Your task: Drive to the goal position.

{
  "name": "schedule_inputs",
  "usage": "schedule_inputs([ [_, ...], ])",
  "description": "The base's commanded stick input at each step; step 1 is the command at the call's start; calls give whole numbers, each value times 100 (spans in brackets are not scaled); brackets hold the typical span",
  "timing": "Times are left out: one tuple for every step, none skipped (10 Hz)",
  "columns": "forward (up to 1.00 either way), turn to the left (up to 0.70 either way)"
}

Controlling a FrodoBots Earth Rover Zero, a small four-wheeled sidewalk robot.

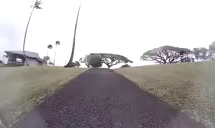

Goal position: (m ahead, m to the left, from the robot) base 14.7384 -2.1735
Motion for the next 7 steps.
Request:
schedule_inputs([
  [70, 0],
  [70, 0],
  [70, 0],
  [70, 0],
  [70, 0],
  [70, 0],
  [70, 0],
])
